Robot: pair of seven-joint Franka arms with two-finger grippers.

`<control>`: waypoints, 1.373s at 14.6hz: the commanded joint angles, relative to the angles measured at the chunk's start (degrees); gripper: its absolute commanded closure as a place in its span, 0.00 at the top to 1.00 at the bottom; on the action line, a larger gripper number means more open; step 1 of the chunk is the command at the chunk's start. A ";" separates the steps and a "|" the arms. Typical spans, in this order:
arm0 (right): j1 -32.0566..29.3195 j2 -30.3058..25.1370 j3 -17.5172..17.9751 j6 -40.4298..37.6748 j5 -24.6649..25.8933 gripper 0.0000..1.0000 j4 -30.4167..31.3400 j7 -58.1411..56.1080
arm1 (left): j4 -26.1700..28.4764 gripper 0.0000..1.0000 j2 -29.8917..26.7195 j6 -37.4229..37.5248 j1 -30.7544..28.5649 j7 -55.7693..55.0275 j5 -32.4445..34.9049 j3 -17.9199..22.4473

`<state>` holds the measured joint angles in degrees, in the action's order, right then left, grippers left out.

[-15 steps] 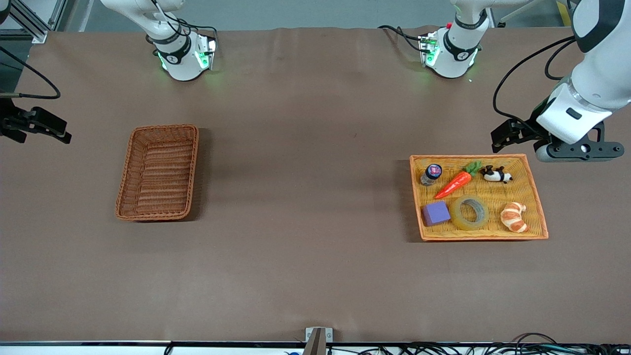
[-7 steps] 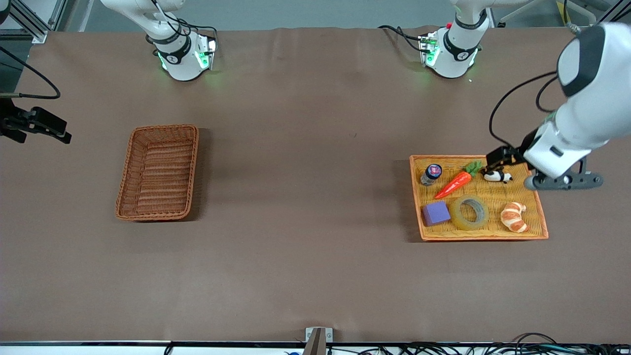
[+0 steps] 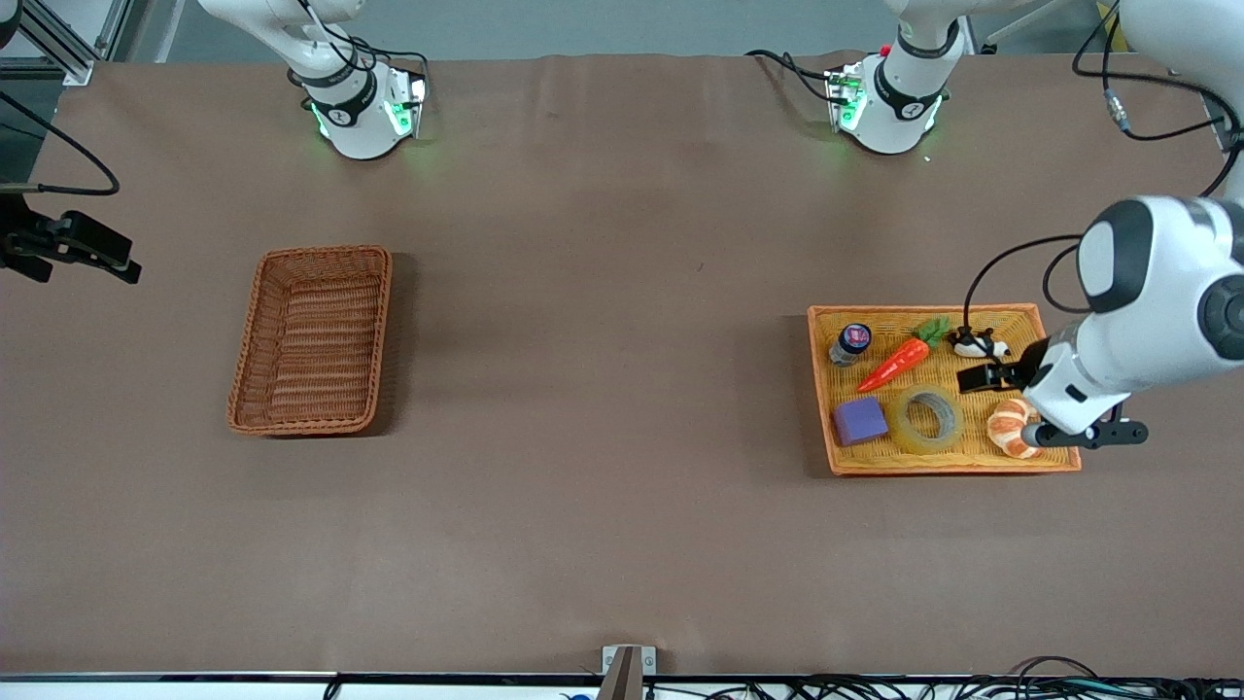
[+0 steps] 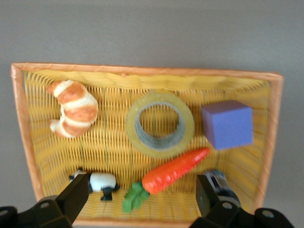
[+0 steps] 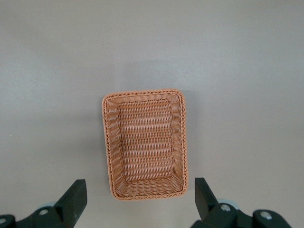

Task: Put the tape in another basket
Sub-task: 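Lower the left gripper onto the tape roll rim and close it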

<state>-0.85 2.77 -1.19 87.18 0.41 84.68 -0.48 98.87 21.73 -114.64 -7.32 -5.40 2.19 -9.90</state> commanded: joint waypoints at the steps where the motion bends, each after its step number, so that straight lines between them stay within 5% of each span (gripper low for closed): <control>1: -1.08 -0.84 0.58 0.45 -1.20 1.00 1.01 -0.75 | 2.47 1.00 2.60 -5.93 -1.46 0.48 0.89 -0.39; 8: -0.99 -0.84 0.66 0.27 -1.20 1.00 1.01 -0.75 | 3.44 1.00 10.87 -14.01 -1.47 -0.49 4.84 -0.39; 20: -1.08 -0.84 0.66 0.19 -1.20 1.00 0.92 -0.75 | 2.38 0.91 15.27 -14.47 -1.46 0.30 7.91 -0.47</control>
<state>-0.85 2.77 -1.20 87.18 0.41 84.71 -0.50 102.15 36.31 -128.68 -8.19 -5.26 7.69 -10.21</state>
